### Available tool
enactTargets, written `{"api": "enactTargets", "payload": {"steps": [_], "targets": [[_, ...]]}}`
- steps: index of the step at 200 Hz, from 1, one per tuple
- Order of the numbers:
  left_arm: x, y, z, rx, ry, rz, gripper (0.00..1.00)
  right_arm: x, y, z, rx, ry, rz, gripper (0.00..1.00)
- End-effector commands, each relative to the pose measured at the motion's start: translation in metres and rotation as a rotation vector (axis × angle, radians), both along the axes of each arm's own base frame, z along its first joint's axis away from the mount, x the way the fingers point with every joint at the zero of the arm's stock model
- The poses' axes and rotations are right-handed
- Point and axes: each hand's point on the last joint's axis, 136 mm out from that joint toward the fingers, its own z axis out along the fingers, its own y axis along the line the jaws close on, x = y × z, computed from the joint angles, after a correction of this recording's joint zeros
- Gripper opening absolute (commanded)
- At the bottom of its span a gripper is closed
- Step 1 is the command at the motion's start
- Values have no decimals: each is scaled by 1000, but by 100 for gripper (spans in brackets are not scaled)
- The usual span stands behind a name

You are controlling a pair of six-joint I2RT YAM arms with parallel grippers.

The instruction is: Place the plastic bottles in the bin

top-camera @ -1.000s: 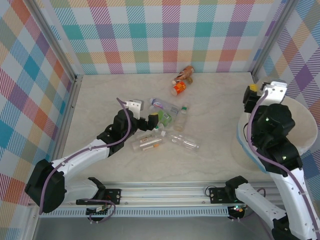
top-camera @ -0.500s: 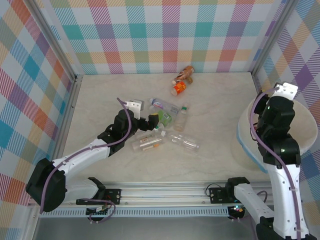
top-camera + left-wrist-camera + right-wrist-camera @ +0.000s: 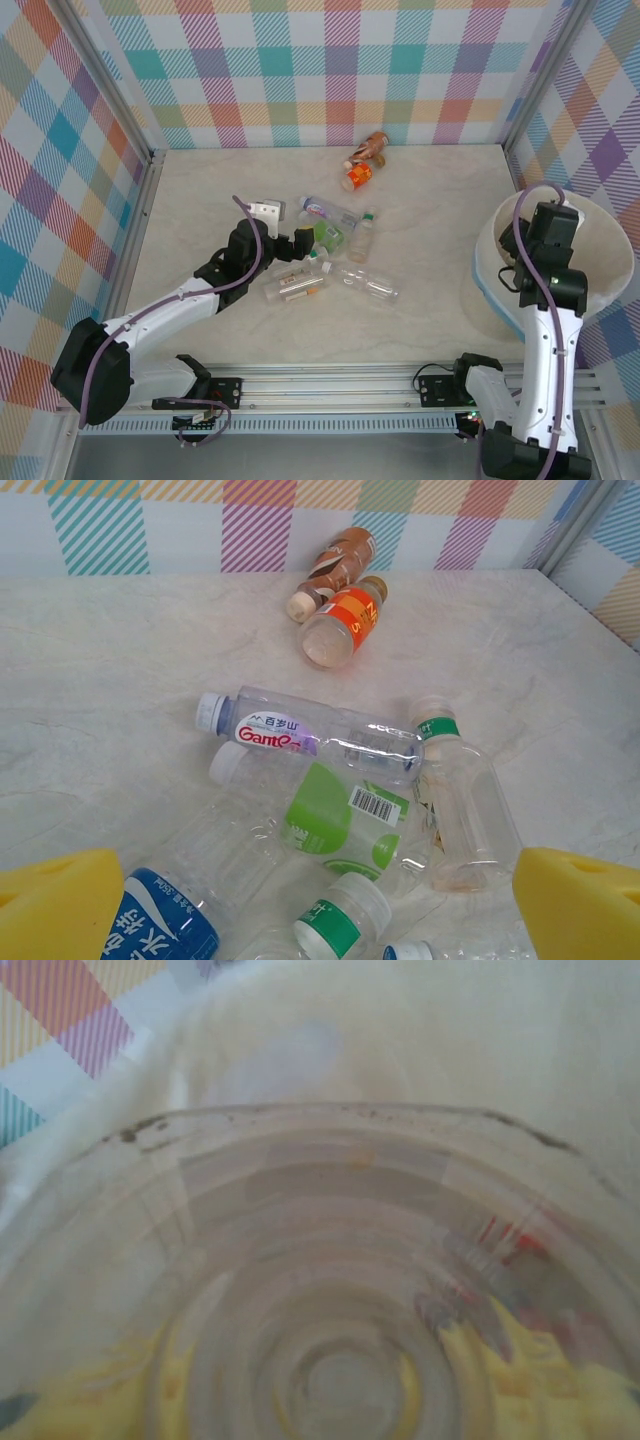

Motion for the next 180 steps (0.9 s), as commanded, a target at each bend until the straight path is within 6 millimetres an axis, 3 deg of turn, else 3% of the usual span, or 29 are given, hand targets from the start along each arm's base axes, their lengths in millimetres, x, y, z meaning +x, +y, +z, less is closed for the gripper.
{"api": "enactTargets", "payload": {"steps": [1, 11, 35, 64, 102, 129, 145, 180], "targets": [[5, -1, 17, -26, -14, -1, 100, -12, 1, -23, 68, 29, -56, 57], [5, 1, 17, -22, -14, 4, 100, -15, -3, -29, 69, 42, -84, 61], [6, 8, 13, -15, 3, 38, 100, -19, -11, -40, 56, 98, -135, 82], [11, 22, 4, -23, 40, 128, 100, -25, -23, -34, 2, 130, -190, 100], [18, 45, -5, -78, 102, 249, 100, -40, -35, -12, -83, 116, -245, 100], [20, 62, -12, -128, 151, 324, 100, -45, -32, 7, -89, 94, -227, 100], [21, 71, -16, -143, 174, 362, 100, -37, -10, 26, -12, 46, -110, 100], [22, 80, -20, -179, 199, 405, 100, -2, 78, 70, 250, -99, 346, 100]]}}
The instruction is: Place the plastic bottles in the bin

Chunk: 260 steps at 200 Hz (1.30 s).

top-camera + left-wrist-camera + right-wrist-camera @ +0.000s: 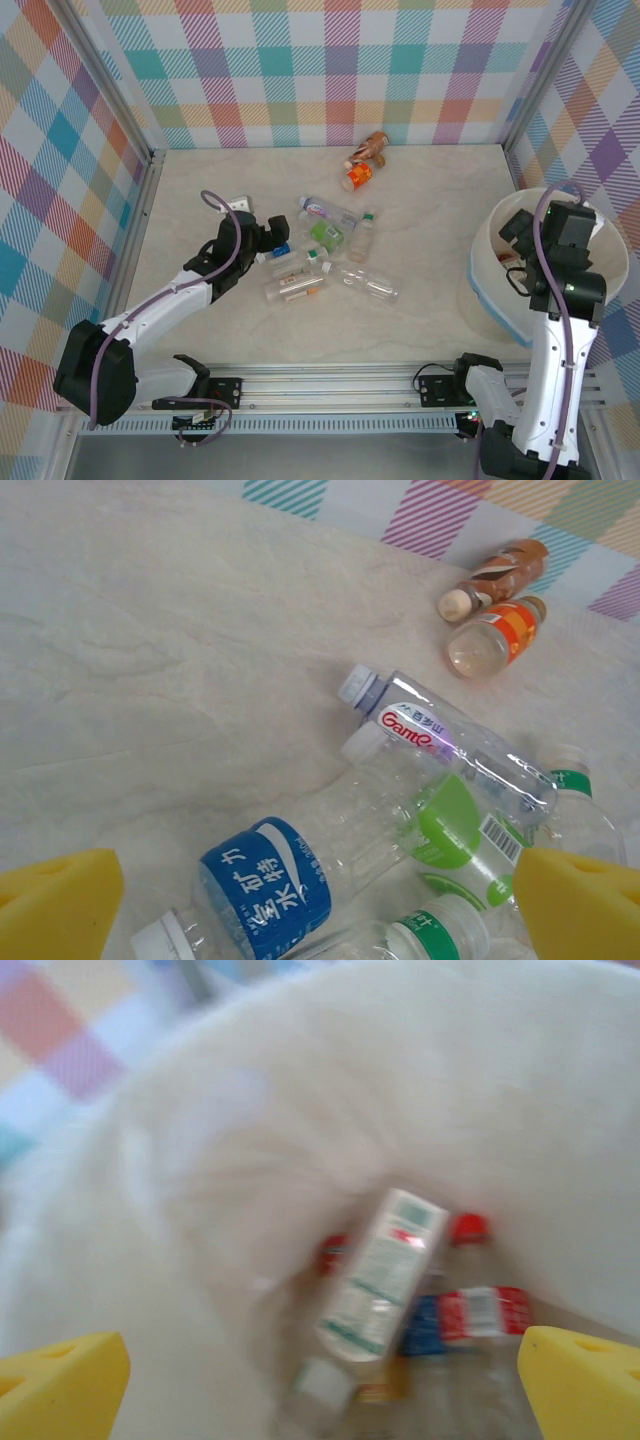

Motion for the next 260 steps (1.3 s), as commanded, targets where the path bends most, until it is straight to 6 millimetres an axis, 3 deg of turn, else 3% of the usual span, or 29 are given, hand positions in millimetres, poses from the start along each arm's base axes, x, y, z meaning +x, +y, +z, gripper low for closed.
{"api": "enactTargets", "payload": {"steps": [1, 35, 60, 85, 122, 154, 190, 224, 260], "targets": [[4, 9, 7, -50, 3, 64, 100, 18, 71, 18, 189, -60, 362, 100], [4, 13, 7, -86, 29, 93, 100, 32, 158, 48, 217, -200, 803, 100], [1, 20, 6, -97, 41, 121, 100, 29, 215, 48, 210, -232, 1068, 100], [-2, 26, 3, -113, 47, 145, 100, 35, 257, 10, 111, -108, 1234, 100], [-8, 34, -1, -135, 63, 171, 100, 38, 313, -83, -152, 158, 1497, 100], [-12, 41, -3, -140, 69, 189, 100, 44, 328, -161, -247, 422, 1605, 100], [-17, 48, -5, -147, 65, 209, 100, 45, 318, -230, -314, 702, 1618, 100], [-17, 52, -7, -156, 66, 221, 100, 39, 307, -272, -337, 874, 1613, 100], [-16, 51, -10, -175, 70, 223, 100, 36, 305, -298, -407, 915, 1638, 100]]}}
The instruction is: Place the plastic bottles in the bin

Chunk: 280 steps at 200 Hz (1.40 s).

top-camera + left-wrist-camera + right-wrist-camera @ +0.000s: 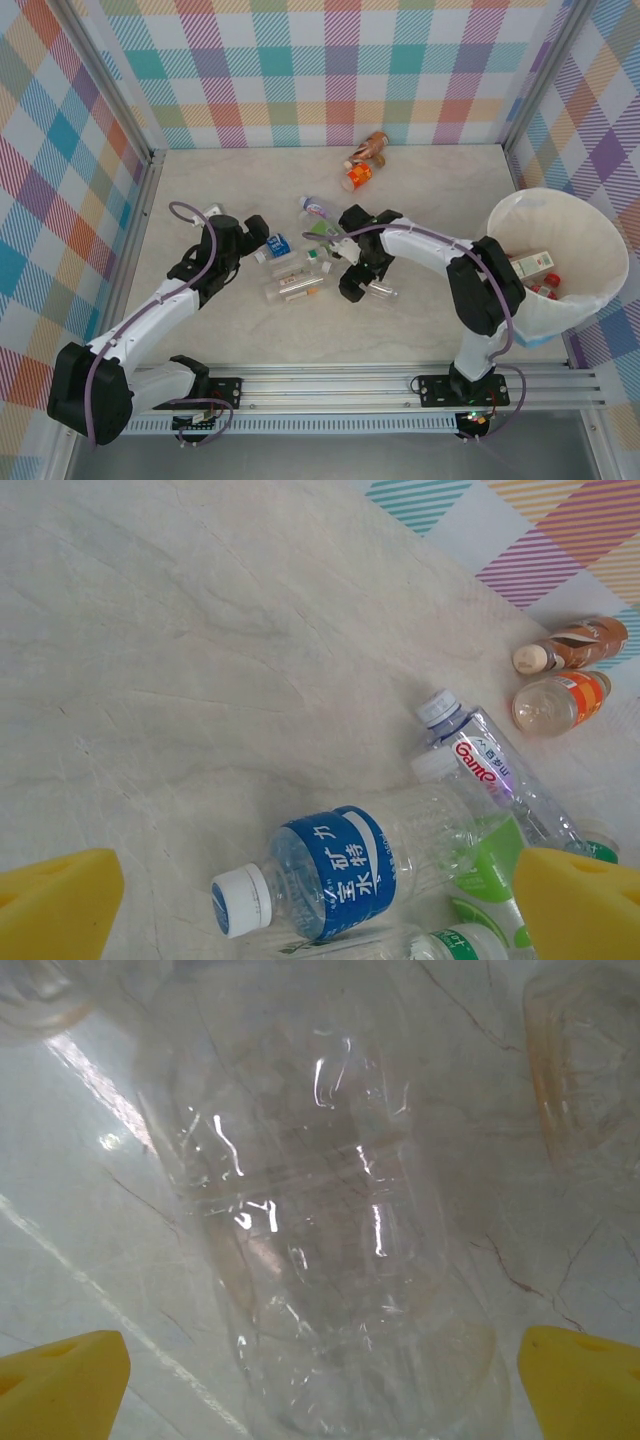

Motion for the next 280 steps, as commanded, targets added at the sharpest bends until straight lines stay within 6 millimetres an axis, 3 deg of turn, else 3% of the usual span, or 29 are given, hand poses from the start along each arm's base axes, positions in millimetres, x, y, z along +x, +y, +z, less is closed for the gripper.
{"api": "enactTargets", "payload": {"steps": [1, 54, 110, 169, 200, 254, 280], "targets": [[0, 6, -3, -23, -4, 23, 100, -7, -3, -14, -48, -1, 76, 100], [1, 3, -7, -40, 9, 17, 100, -6, -2, -40, -88, 6, 99, 90], [-2, 5, -7, -43, 9, 25, 100, -3, -5, -41, -115, -34, 121, 70], [-2, 8, -3, -49, -6, 37, 100, -3, -6, -8, -69, -110, 117, 52], [-2, 9, -4, -49, -7, 44, 100, -5, -10, 14, -55, -157, 111, 51], [0, 6, -7, -67, -1, 38, 100, 4, -4, 69, 57, -306, 91, 50], [1, 7, -7, -76, -4, 44, 100, 22, -1, 110, 137, -439, 8, 49]]}}
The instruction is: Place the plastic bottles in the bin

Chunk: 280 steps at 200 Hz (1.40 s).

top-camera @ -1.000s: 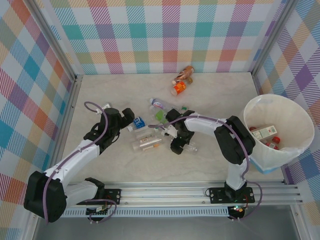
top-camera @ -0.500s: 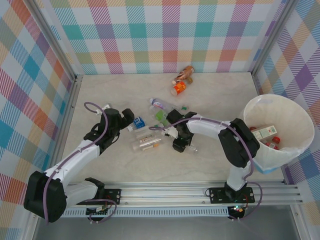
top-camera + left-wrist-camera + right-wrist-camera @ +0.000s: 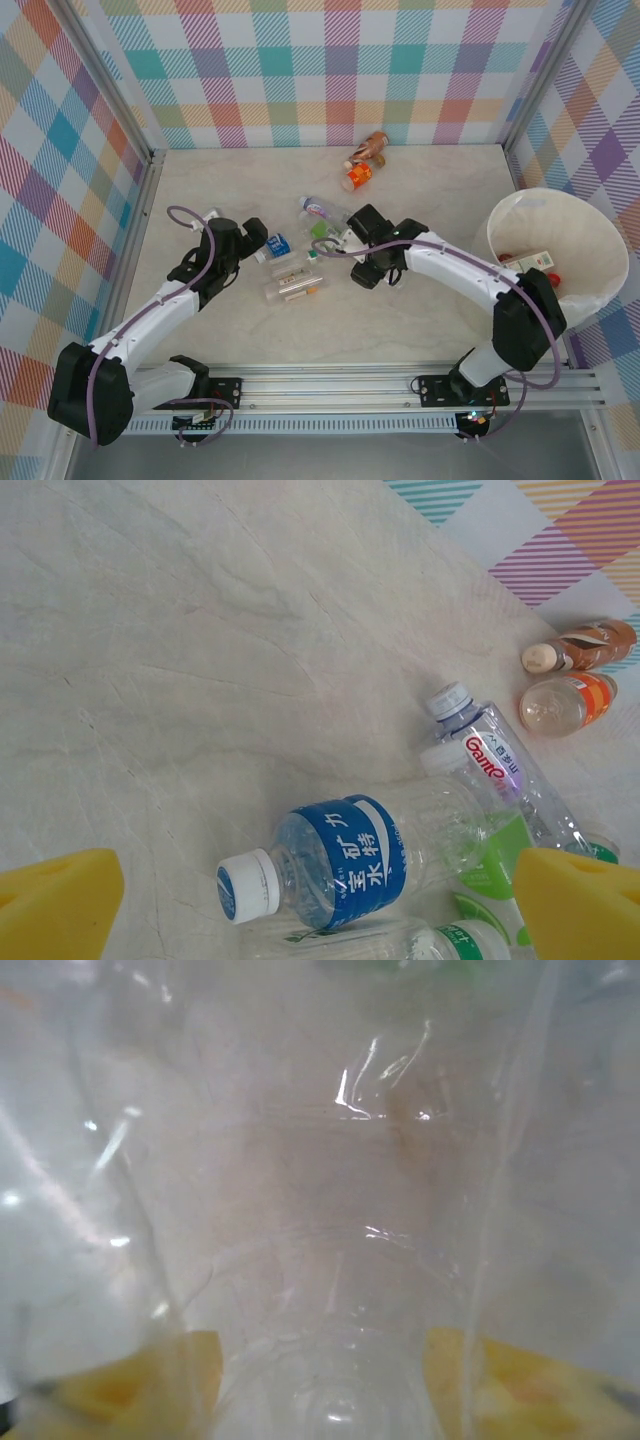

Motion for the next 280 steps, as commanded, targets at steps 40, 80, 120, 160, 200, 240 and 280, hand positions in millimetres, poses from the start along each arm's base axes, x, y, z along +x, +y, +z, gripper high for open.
{"api": "enactTargets", "payload": {"steps": [40, 80, 120, 160, 200, 240, 280], "targets": [[5, 3, 4, -33, -29, 23, 100, 34, 4, 118, 325, -295, -161, 49], [7, 1, 1, -43, -20, 18, 100, 40, -13, 184, 489, -467, -252, 46], [9, -2, -3, -55, -10, 11, 100, 41, -61, 240, 653, -574, -429, 46], [9, -3, -6, -60, -3, 12, 100, 37, -126, 275, 682, -690, -619, 47], [10, -5, -10, -72, 4, 12, 100, 31, -169, 291, 677, -785, -775, 48], [8, -3, -11, -67, 6, 14, 100, 21, -208, 316, 686, -944, -908, 46], [10, -6, -13, -74, 11, 7, 100, 9, -266, 309, 539, -1030, -1146, 48]]}}
